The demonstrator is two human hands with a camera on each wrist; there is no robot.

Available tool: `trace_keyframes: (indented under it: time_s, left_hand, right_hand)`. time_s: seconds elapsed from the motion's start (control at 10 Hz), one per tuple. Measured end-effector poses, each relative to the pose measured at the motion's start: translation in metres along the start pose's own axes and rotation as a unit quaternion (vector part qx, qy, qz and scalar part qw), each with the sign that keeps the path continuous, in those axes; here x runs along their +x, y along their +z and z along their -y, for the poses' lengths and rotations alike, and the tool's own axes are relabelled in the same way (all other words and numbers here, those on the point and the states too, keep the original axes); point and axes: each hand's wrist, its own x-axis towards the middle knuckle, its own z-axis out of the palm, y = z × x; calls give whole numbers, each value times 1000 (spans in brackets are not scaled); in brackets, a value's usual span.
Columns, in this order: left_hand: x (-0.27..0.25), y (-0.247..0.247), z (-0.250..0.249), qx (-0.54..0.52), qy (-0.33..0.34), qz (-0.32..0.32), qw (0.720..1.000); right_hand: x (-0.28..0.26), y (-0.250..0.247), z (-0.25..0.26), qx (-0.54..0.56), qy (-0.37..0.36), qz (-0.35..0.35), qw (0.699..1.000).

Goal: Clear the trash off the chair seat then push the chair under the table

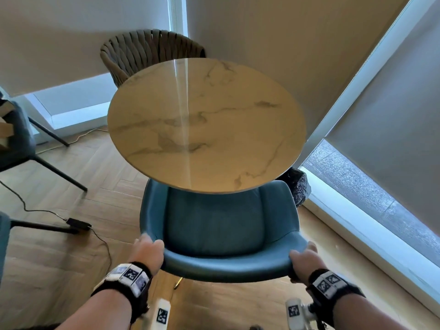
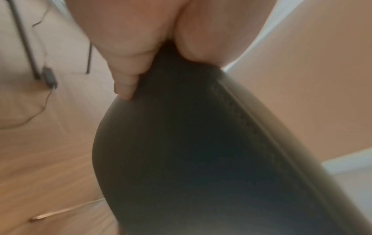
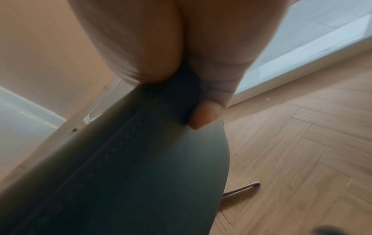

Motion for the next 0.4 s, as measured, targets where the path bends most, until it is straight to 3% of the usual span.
trace_keyframes:
  time_s: [0.3, 0.4]
  left_hand:
    - [-3, 4, -7, 14, -20, 9, 1000]
    - [-12, -11, -22, 6, 40, 24, 999]
  right_hand:
    - [16, -19, 0, -53, -24, 32, 998]
    - [19, -41, 5, -113, -68, 52, 990]
